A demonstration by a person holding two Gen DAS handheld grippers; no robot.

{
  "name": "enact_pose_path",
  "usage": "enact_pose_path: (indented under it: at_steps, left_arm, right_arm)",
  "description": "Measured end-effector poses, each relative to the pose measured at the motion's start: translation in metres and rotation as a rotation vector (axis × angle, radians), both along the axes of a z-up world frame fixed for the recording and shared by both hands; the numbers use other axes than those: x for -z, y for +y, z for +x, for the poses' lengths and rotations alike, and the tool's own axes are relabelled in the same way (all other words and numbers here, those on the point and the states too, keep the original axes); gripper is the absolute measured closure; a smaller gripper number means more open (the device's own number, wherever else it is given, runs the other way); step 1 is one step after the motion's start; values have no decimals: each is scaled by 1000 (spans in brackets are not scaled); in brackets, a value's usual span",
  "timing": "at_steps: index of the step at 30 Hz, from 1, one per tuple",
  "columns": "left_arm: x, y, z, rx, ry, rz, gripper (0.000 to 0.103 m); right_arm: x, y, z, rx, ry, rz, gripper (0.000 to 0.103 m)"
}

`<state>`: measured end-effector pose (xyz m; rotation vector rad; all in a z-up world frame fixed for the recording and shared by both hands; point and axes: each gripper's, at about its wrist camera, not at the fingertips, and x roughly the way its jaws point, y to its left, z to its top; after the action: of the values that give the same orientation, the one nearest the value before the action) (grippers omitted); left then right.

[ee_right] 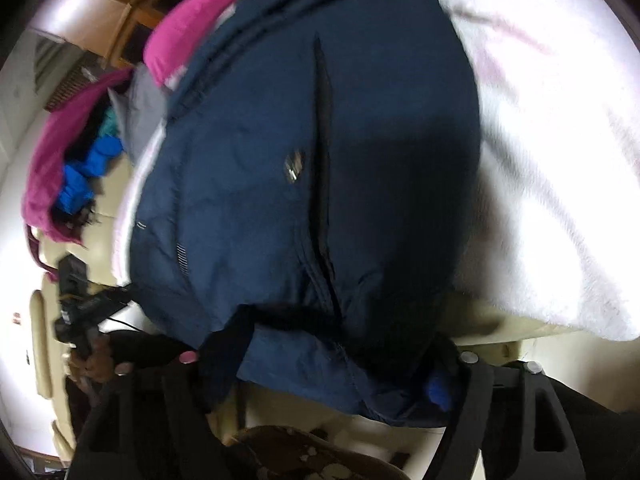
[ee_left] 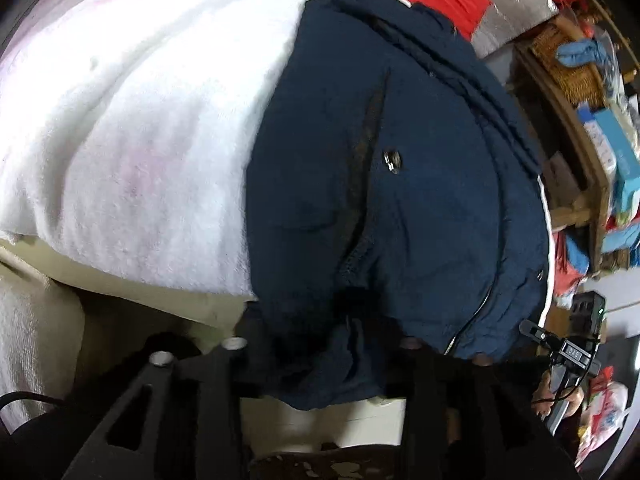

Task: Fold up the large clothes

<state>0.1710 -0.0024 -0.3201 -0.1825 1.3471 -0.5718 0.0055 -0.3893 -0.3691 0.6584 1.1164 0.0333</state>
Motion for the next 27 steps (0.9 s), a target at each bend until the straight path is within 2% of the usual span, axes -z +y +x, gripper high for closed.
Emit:
enact_pose_path:
  at_steps: [2,3,4,5,6,7,11,14,17,19,23,27]
  left_arm:
    - [0,-5,-3,29,-18,24,60]
    - [-1,-7,-4,43,-27,25,61]
    - [-4,-7,-5,52,-36,15,66]
    - [-5,-13,-5,58,-43,9,72]
    - [-8,-15,-6,65,-53,6,83]
    - [-12,-16,-7,69,-59,-1,84]
    - [-43,-8,-2,82,-86,-113,86]
    - [-83,-9,13,84,-155,-207,86]
    - [-123,-14,36,62,-237,-257,86]
    - [-142,-19,60,25,-272,-297,85]
    - [-157,-37,106,-73,-306,-329,85]
    - [-151,-69,164,-162,-338,-319,86]
  right_arm:
    - [0,16,4,-45,-7,-91,24]
    - [-1,23,6,-69,-10,-132,35]
    - [-2,24,3,-90,-13,-167,62]
    - [-6,28,1,-95,-20,-205,72]
    - [-10,27,-2,-87,-33,-202,81]
    - [-17,26,-4,-75,-56,-185,84]
    - [-64,35,-9,-68,-210,-206,88]
    - [-106,31,-1,-40,-356,-213,88]
    - [-138,14,11,18,-488,-224,88]
    - [-148,-7,17,65,-540,-204,88]
    - [-168,-37,57,181,-637,-167,88]
    - [-182,-67,110,278,-677,-163,88]
